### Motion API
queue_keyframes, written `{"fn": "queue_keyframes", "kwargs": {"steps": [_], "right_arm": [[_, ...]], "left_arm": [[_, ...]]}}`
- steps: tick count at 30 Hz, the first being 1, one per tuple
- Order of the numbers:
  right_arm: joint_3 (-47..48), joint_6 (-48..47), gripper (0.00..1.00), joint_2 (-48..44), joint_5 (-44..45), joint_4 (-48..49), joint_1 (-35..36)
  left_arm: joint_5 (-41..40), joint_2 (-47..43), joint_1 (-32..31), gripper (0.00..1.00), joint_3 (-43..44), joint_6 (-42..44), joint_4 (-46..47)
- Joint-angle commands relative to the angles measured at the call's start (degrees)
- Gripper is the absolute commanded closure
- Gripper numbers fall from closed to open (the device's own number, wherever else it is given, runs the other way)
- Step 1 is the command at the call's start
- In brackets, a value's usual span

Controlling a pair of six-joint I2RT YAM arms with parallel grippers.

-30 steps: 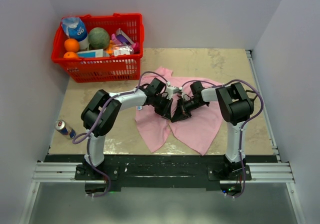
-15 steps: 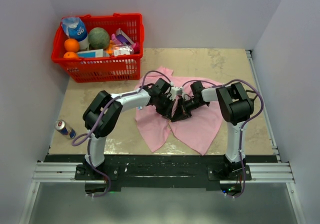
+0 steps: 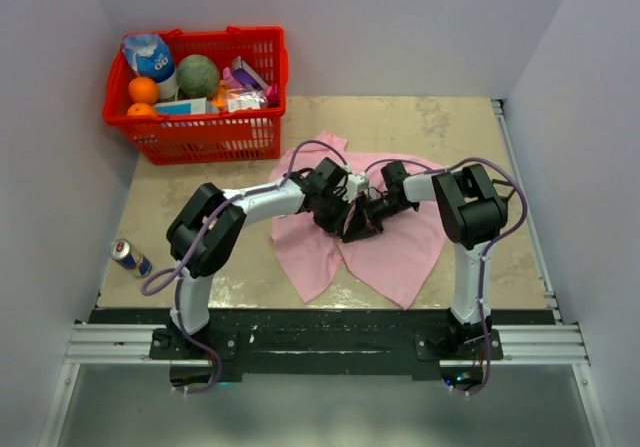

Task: Remove the brooch from the garment
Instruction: Remove the brooch from the clothes.

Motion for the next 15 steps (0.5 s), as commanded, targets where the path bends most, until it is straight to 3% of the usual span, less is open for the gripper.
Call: {"fn": "queue_keyframes", "kwargs": {"steps": [1,4,9,11,15], "right_arm": [[0.1,-0.7,1.00,2.5,4.3,-3.8,1.3],[-0.3,-0.6,1.00,2.4,4.5,-3.6,1.4],[-0.2,-0.7,1.00,2.6,4.8,-3.3,1.3],[-0.2,-0.9,1.00,2.7,4.9,-3.5,1.3],[-0.2,-1.1,1.00,2.7,5.1,-3.6,1.3]], "left_arm": [[-2.8,-0.7,3.4,1.00,-2.5,2.6,1.7],[8.1,-3.7,6.9,1.00,-1.9,2.4,3.3],[35.6,-1.5,12.1,1.00,-4.0,-2.0,11.7],[42.2,1.1,12.2,1.00,-3.7,-3.9,13.9],[46.7,2.4,11.7,1.00,-4.1,-6.9,17.5]]}}
